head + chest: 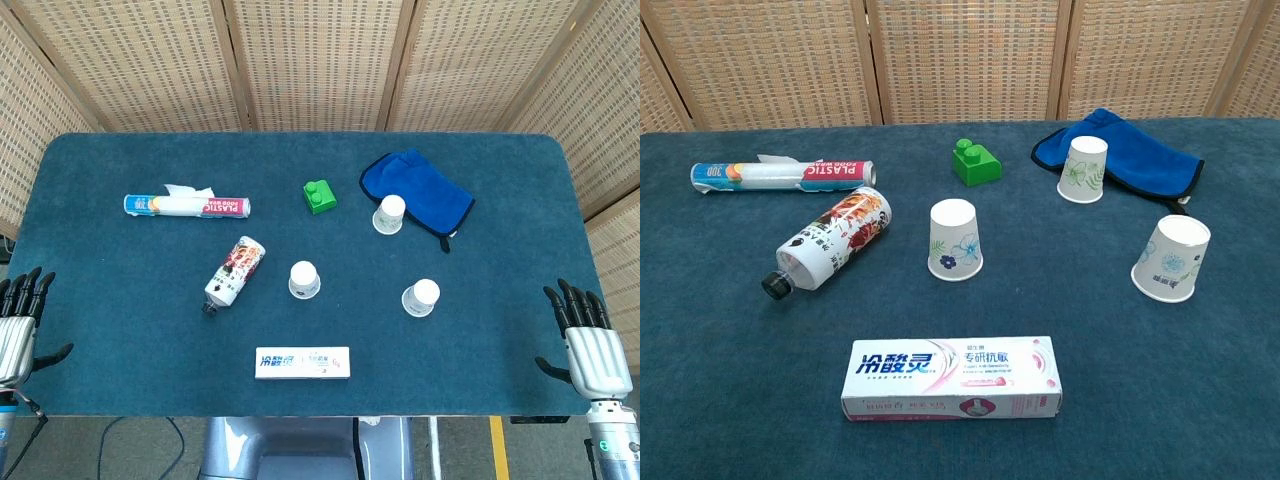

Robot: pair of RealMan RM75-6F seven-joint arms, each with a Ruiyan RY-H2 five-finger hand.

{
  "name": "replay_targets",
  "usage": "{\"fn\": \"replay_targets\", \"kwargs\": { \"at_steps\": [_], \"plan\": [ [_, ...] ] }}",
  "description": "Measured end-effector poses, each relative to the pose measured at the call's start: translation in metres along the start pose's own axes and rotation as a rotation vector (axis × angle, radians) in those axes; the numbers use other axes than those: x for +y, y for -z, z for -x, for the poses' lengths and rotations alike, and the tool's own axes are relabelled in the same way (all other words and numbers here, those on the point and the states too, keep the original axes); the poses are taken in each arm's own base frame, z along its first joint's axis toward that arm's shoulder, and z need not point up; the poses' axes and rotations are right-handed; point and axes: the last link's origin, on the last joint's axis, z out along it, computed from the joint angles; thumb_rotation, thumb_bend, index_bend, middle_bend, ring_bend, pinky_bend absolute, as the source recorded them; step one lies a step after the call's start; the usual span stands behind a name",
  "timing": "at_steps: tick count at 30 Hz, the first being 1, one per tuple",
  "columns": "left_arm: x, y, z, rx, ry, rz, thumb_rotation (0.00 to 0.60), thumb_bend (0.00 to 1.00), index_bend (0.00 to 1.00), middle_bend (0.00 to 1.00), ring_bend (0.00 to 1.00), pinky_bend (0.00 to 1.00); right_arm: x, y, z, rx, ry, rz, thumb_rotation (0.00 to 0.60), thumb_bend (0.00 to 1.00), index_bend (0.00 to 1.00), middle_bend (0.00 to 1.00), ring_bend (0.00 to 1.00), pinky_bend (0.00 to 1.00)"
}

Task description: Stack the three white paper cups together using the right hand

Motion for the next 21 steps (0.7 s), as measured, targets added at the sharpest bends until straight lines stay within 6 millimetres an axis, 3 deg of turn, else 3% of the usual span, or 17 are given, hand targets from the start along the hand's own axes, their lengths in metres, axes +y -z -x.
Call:
{"fn": "replay_targets", "kwargs": {
  "at_steps": [21],
  "plan": [
    [0.0068,0.0030,-0.0005,-0.020,0.006,0.048,0.600,0.03,0.00,0.00,0.00,0.00,-0.0018,0.0017,-0.0024,0.024,-0.027,-0.037,0.600,0.00,0.01,0.00,0.00,0.00]
  ]
}}
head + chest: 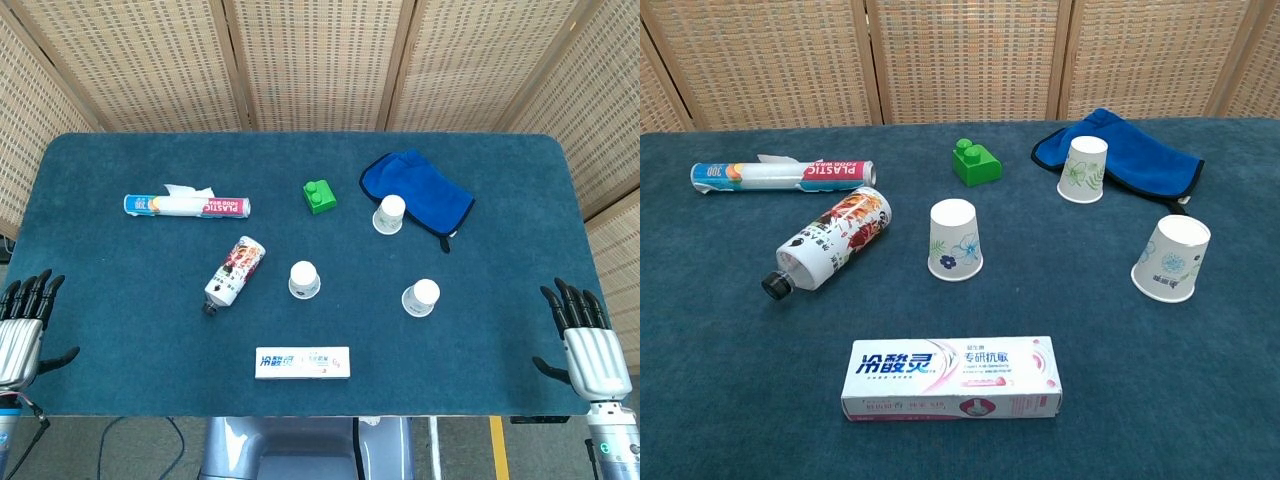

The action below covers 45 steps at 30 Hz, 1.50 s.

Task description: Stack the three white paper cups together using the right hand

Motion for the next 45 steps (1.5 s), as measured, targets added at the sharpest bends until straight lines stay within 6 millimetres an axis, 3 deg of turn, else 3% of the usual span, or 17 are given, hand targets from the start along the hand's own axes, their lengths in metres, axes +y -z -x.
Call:
{"fn": "replay_targets", "kwargs": {
  "at_steps": [31,40,45],
  "plan": [
    [-0.005,0.004,-0.004,0.020,0.018,-0.016,0.600,0.03,0.00,0.00,0.00,0.00,-0.012,-0.007,0.001,0.035,-0.051,-0.051,0.600,0.00,0.19,0.02,0.00,0.01],
    [-0.006,0.002,-0.004,0.032,0.017,-0.017,0.600,0.04,0.00,0.00,0.00,0.00,-0.045,-0.035,-0.010,0.067,-0.081,-0.147,0.600,0.05,0.29,0.16,0.08,0.13],
    [-0.011,-0.002,-0.004,0.035,0.022,-0.037,0.600,0.04,0.00,0.00,0.00,0.00,-0.088,-0.065,-0.018,0.084,-0.053,-0.245,0.600,0.06,0.30,0.19,0.11,0.15]
  ]
}}
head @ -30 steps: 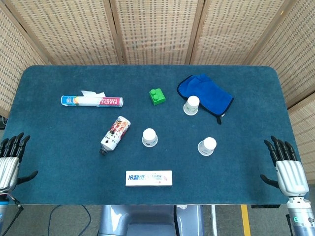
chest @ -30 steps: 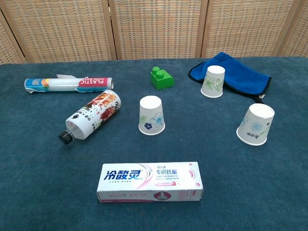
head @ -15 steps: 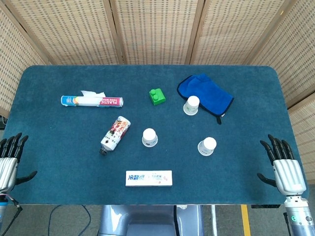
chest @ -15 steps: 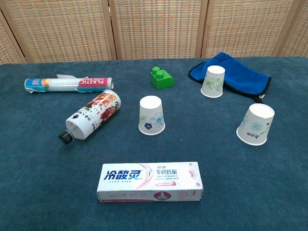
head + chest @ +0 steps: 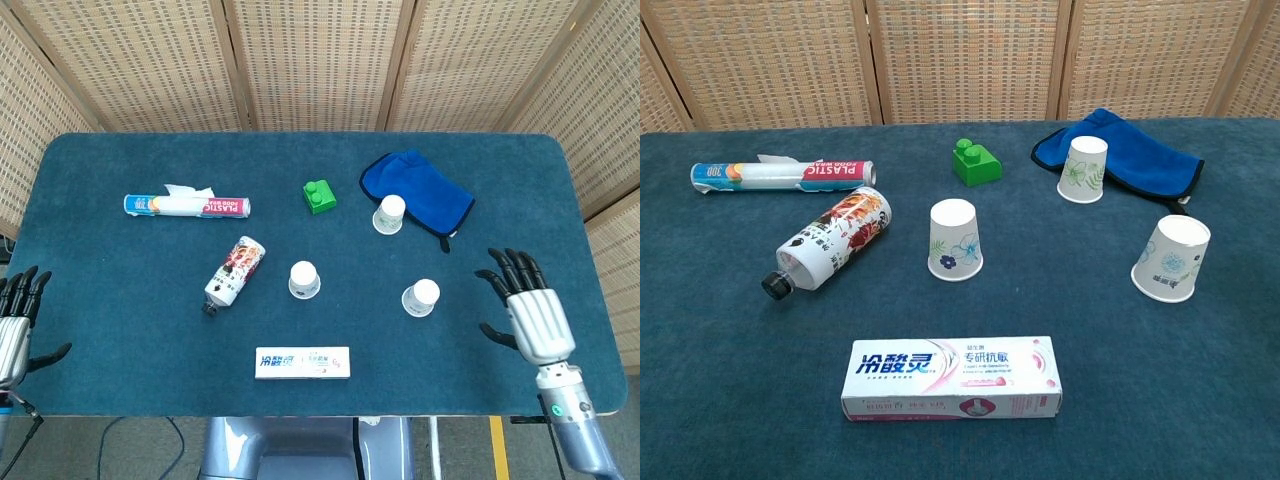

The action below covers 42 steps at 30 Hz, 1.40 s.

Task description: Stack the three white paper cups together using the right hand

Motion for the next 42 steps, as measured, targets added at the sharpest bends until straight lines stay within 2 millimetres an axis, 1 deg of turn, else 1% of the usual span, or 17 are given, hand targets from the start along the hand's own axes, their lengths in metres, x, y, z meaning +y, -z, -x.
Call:
{"fn": "replay_targets", "kwargs": {
  "at_steps": [3,7,8,10,11,14,17,23,29,33,36,42],
  "plan": [
    [-0.004,-0.005,0.003,-0.008,-0.003,-0.013,0.600,0.04,0.00,0.00,0.00,0.00,-0.027,-0.031,0.003,-0.018,0.021,-0.044,0.600,0.07,0.29,0.20,0.11,0.15],
    [-0.007,-0.009,0.005,-0.013,0.002,-0.021,0.600,0.04,0.00,0.00,0.00,0.00,-0.064,-0.070,0.011,-0.050,0.043,-0.077,0.600,0.11,0.28,0.18,0.11,0.15],
    [-0.007,-0.010,0.005,-0.013,0.004,-0.023,0.600,0.04,0.00,0.00,0.00,0.00,-0.077,-0.082,0.014,-0.061,0.048,-0.092,0.600,0.11,0.28,0.18,0.11,0.15],
    [-0.008,-0.011,0.005,-0.012,0.009,-0.026,0.600,0.04,0.00,0.00,0.00,0.00,-0.098,-0.099,0.018,-0.077,0.053,-0.114,0.600,0.11,0.27,0.18,0.11,0.15],
    [-0.009,-0.012,0.005,-0.013,0.012,-0.027,0.600,0.04,0.00,0.00,0.00,0.00,-0.111,-0.108,0.021,-0.087,0.055,-0.127,0.600,0.11,0.27,0.18,0.11,0.15],
    [-0.011,-0.014,0.007,-0.022,0.016,-0.032,0.600,0.04,0.00,0.00,0.00,0.00,-0.142,-0.130,0.029,-0.112,0.049,-0.152,0.600,0.11,0.27,0.17,0.11,0.15],
    [-0.014,-0.017,0.009,-0.029,0.020,-0.040,0.600,0.04,0.00,0.00,0.00,0.00,-0.168,-0.147,0.039,-0.140,0.027,-0.165,0.600,0.12,0.27,0.17,0.11,0.15],
    [-0.017,-0.022,0.011,-0.031,0.025,-0.050,0.600,0.04,0.00,0.00,0.00,0.00,-0.206,-0.167,0.062,-0.179,0.031,-0.195,0.600,0.14,0.28,0.17,0.11,0.15],
    [-0.015,-0.023,0.015,-0.050,0.030,-0.041,0.600,0.04,0.00,0.00,0.00,0.00,-0.231,-0.180,0.088,-0.229,0.076,-0.204,0.600,0.18,0.29,0.17,0.11,0.15],
    [-0.015,-0.024,0.017,-0.061,0.036,-0.034,0.600,0.04,0.00,0.00,0.00,0.00,-0.235,-0.179,0.104,-0.273,0.112,-0.186,0.600,0.18,0.28,0.16,0.11,0.15],
    [-0.016,-0.024,0.017,-0.065,0.042,-0.035,0.600,0.04,0.00,0.00,0.00,0.00,-0.236,-0.178,0.110,-0.296,0.133,-0.174,0.600,0.18,0.28,0.16,0.11,0.15],
    [-0.015,-0.025,0.017,-0.071,0.052,-0.029,0.600,0.04,0.00,0.00,0.00,0.00,-0.238,-0.177,0.110,-0.293,0.158,-0.164,0.600,0.18,0.28,0.16,0.11,0.15]
  ]
}}
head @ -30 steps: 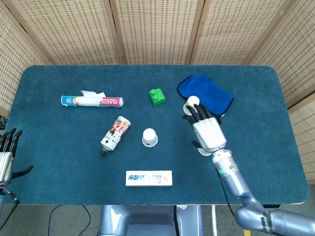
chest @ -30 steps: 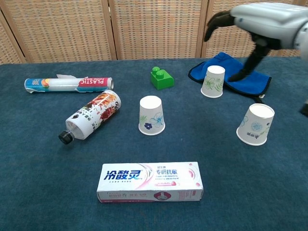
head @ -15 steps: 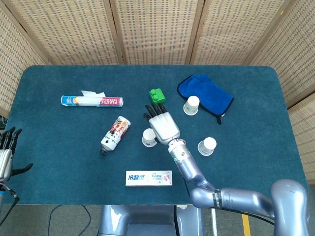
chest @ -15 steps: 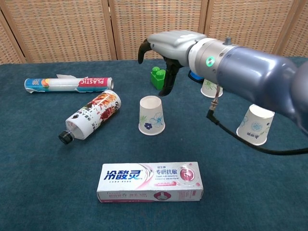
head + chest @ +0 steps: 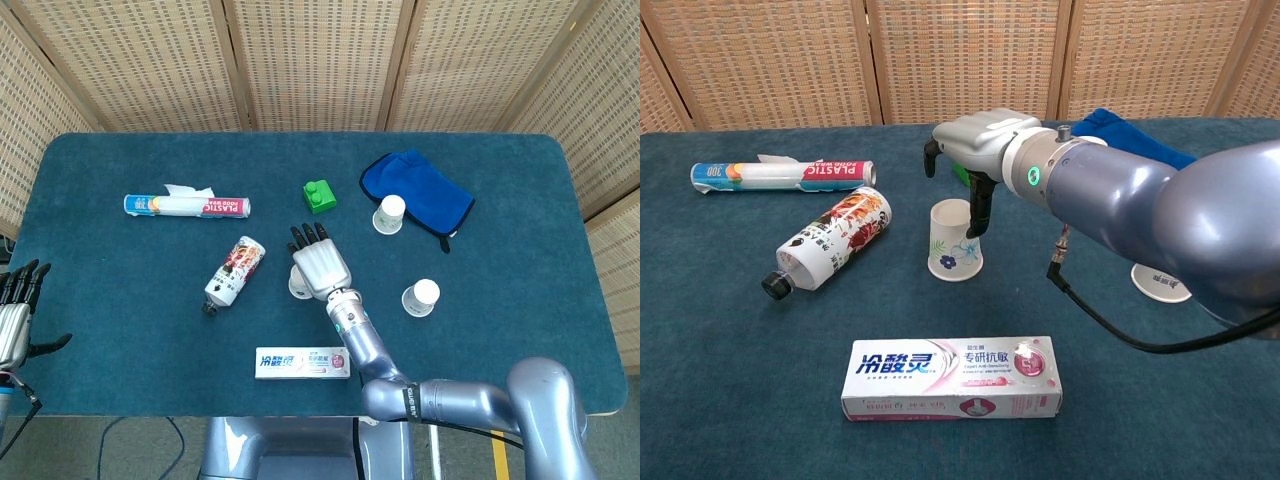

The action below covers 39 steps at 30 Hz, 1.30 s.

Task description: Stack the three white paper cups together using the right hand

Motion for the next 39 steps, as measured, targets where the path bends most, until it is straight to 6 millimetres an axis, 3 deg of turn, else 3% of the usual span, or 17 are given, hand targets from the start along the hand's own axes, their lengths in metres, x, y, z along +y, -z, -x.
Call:
{"fn": "replay_targets", "kwargs": {
  "at_steps": [15,20,25,33,39],
  "plan": [
    [0.003,0.004,-0.001,0.004,0.012,0.023,0.600,0.04,0.00,0.00,0.00,0.00,0.006,-0.005,0.016,-0.032,0.008,0.022,0.600,0.18,0.38,0.20,0.13,0.17],
    [0.004,0.004,-0.001,0.003,0.013,0.031,0.600,0.04,0.00,0.00,0.00,0.00,0.005,-0.006,0.019,-0.026,0.000,0.017,0.600,0.18,0.48,0.24,0.16,0.18],
    [0.004,0.004,-0.001,0.005,0.015,0.031,0.600,0.04,0.00,0.00,0.00,0.00,0.003,-0.006,0.022,-0.012,-0.007,0.008,0.600,0.18,0.52,0.25,0.16,0.19],
    [0.004,0.004,0.001,0.003,0.014,0.032,0.600,0.05,0.00,0.00,0.00,0.00,0.002,-0.003,-0.001,0.057,-0.006,-0.005,0.600,0.18,0.55,0.26,0.17,0.20],
    [0.005,0.005,0.001,0.000,0.013,0.039,0.600,0.05,0.00,0.00,0.00,0.00,0.021,0.009,-0.032,0.119,0.023,0.016,0.600,0.18,0.56,0.26,0.17,0.20]
  ]
}}
